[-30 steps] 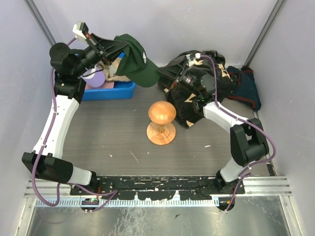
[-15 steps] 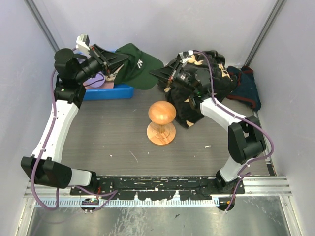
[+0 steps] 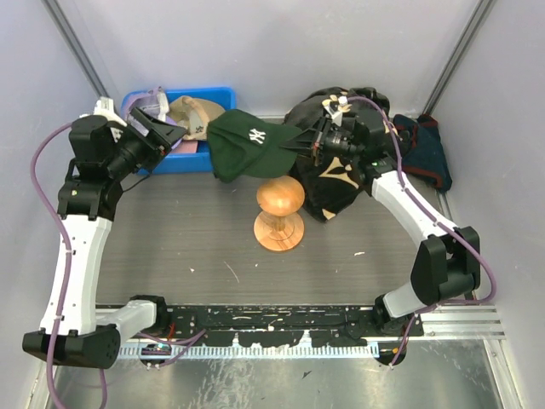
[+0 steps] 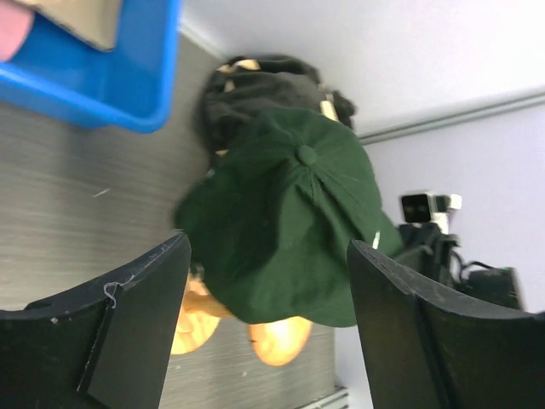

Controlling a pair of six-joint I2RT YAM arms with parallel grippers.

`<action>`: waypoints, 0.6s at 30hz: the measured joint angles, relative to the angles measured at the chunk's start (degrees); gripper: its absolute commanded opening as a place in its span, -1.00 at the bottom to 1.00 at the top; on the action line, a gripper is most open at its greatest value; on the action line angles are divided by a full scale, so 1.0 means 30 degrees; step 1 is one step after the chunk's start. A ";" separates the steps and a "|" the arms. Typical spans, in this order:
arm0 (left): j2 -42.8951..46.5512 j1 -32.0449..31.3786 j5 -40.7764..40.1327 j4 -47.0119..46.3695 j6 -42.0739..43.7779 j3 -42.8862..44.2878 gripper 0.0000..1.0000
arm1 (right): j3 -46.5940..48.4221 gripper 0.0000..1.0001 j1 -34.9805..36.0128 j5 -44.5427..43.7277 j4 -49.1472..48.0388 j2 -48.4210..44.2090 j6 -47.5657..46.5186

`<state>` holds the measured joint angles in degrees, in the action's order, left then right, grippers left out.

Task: Stack the hats

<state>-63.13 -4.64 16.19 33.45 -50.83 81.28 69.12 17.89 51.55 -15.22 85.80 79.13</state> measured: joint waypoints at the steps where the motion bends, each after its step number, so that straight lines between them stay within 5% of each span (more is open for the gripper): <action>1: 0.0000 0.0000 -0.0372 0.0401 0.0299 -0.0146 0.63 | 0.0000 -0.99 -0.0248 0.0146 0.0860 -0.0124 -0.0408; 18: -0.1625 0.0000 -0.0685 0.1042 0.1515 -0.2280 0.65 | -0.4408 -0.99 -0.2069 0.1537 0.8765 -0.3621 -0.4932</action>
<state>-68.01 -4.64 14.13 36.58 -46.28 74.43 55.90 11.68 56.16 11.07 74.94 64.34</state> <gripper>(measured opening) 0.821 0.085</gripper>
